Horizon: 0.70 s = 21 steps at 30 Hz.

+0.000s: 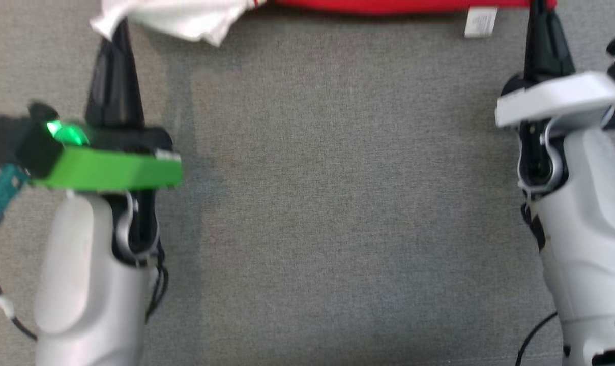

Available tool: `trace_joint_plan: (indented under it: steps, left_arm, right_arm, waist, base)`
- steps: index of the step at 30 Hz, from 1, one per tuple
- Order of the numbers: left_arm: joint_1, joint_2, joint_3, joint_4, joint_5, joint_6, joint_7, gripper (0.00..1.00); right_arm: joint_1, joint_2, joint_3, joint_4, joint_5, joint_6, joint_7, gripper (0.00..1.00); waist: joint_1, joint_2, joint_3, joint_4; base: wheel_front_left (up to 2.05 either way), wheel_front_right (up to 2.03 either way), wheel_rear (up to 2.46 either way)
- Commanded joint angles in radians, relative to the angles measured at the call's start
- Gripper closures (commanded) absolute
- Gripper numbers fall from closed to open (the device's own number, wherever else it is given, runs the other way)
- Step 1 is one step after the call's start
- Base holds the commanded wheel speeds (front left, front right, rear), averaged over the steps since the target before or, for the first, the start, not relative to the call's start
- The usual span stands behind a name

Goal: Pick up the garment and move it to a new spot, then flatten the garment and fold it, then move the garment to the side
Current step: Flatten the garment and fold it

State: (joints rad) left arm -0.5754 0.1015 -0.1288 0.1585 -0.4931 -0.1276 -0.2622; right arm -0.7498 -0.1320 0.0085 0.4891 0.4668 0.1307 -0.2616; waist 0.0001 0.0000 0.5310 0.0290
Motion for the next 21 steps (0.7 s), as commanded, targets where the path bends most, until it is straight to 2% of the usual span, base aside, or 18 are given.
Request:
trace_joint_plan:
  steps: [1, 9, 13, 21]
  left_arm:
    - [0.058, -0.004, -0.001, -0.024, -0.002, -0.004, -0.003, 1.00]
    - [0.357, -0.025, -0.028, -0.138, 0.001, -0.003, -0.003, 1.00]
    - [0.477, -0.032, -0.050, -0.191, 0.007, 0.014, -0.003, 1.00]
    - [0.645, -0.004, -0.097, -0.311, 0.026, 0.040, 0.068, 1.00]
  right_arm:
    - [0.050, -0.006, 0.002, -0.028, 0.010, 0.000, -0.004, 1.00]
    - [0.329, 0.000, -0.003, -0.169, 0.053, 0.000, -0.005, 1.00]
    - [0.467, 0.012, -0.024, -0.236, 0.061, 0.000, -0.004, 1.00]
    - [0.717, 0.052, -0.060, -0.371, 0.053, 0.000, 0.026, 1.00]
  waist:
    - [-0.0001, 0.0000, -0.085, 0.004]
    - [-0.0001, 0.0000, -0.266, 0.022]
    - [-0.0001, 0.0000, -0.351, 0.038]
    - [-0.0001, 0.0000, -0.470, 0.057]
  base:
    - [0.00, 0.00, 0.00]
    - [0.00, 0.00, 0.00]
    - [0.00, 0.00, 0.00]
    - [0.00, 0.00, 0.00]
